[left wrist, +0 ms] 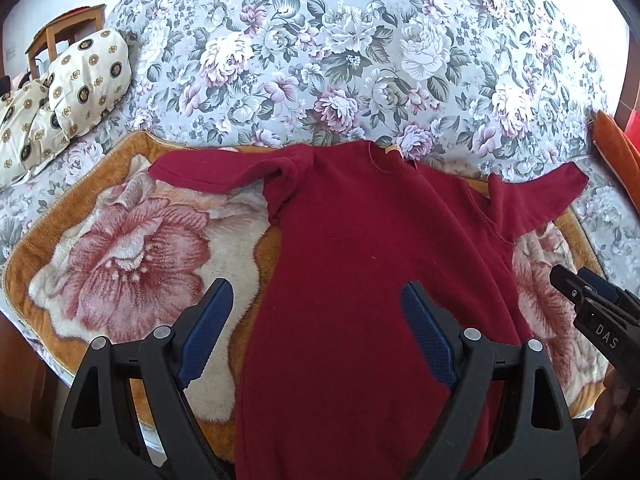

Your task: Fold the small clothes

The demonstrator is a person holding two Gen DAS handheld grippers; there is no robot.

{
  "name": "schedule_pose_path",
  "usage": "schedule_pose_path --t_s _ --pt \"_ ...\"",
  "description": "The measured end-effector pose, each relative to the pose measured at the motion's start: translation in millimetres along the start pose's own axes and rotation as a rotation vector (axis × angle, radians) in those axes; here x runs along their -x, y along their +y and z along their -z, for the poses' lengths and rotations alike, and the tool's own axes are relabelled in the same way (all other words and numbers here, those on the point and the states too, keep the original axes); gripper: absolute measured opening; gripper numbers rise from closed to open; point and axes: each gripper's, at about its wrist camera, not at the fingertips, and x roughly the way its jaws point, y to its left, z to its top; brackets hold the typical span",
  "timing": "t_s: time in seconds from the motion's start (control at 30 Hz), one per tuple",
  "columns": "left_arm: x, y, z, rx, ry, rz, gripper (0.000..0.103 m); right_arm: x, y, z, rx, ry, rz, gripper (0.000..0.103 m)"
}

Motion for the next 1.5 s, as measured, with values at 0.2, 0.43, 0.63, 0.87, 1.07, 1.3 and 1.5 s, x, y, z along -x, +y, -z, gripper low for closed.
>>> schedule_pose_path --t_s 0.2,0.43,0.63,0.87,1.07,1.3,1.5 --pt "0.2 0.8 -0.1 -0.003 0.001 0.004 0.086 -1.2 5.9 0.6 0.002 0.000 -0.001 0.051" --pt "0.3 -1.4 -5.7 -0.004 -0.009 -0.012 0.086 -1.5 12.8 -1.1 0.007 0.001 -0.004 0.051" --pt "-3.8 -3.0 -7.1 -0.006 -0.002 -0.020 0.086 -5.7 17.2 -1.5 0.009 0.009 -0.007 0.051" --pt "-5.3 -0.9 -7.3 -0.003 -0.001 -0.025 0.086 -6.8 25.1 -2.9 0.021 0.007 -0.011 0.051" --pt "-3.3 2.0 -10.4 0.002 -0.010 -0.043 0.086 -8.8 35.2 -4.4 0.025 0.009 -0.034 0.051" --pt "-7.2 2.2 -15.0 0.004 -0.015 -0.047 0.086 -12.8 50.1 -9.6 0.051 0.007 -0.046 0.051" --pt "-18.8 4.7 -19.7 0.017 -0.001 -0.039 0.086 -19.3 60.0 -11.7 0.060 0.013 -0.056 0.051"
